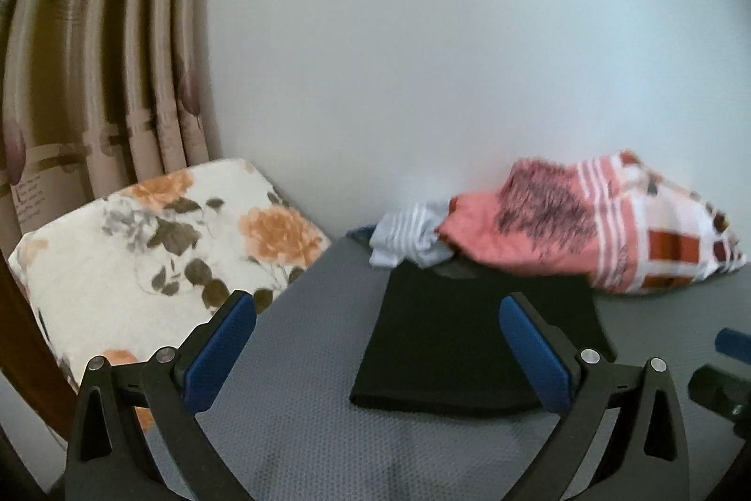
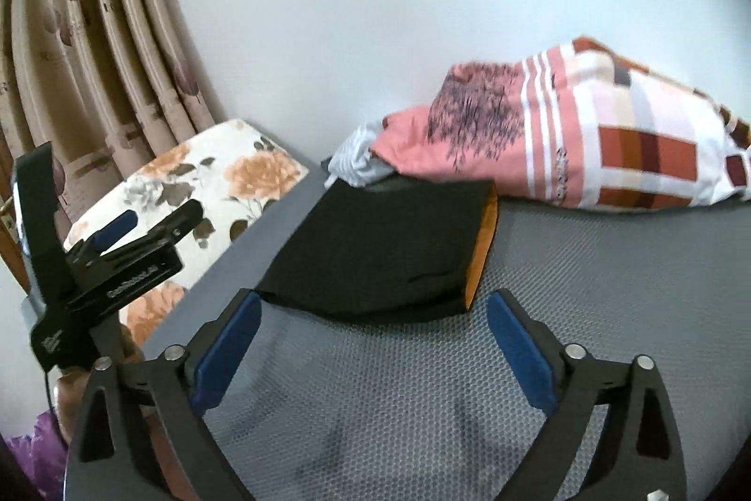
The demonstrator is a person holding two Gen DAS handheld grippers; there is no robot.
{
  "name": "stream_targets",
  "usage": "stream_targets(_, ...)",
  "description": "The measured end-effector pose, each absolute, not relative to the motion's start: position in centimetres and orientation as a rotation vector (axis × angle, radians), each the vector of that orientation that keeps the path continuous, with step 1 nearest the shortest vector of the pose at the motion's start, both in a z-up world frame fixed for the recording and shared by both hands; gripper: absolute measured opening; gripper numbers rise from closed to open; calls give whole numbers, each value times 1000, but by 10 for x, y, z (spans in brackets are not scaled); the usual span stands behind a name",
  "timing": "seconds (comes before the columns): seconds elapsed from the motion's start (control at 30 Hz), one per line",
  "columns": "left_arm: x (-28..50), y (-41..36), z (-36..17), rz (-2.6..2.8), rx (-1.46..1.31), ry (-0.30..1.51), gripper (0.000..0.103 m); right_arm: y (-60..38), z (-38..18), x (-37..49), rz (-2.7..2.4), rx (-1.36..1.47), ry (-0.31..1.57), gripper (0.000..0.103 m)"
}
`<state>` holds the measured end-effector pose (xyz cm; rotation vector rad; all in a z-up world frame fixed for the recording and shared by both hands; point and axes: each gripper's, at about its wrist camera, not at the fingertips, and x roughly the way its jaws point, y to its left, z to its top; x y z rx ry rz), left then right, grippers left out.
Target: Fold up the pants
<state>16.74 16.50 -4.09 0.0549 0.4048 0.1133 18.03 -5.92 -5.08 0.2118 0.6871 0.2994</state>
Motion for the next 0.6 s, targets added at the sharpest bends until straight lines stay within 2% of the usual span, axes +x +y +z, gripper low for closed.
stream_targets(0.6, 86, 133, 45, 113, 93, 270, 103, -64, 21, 127, 296, 194, 528, 102)
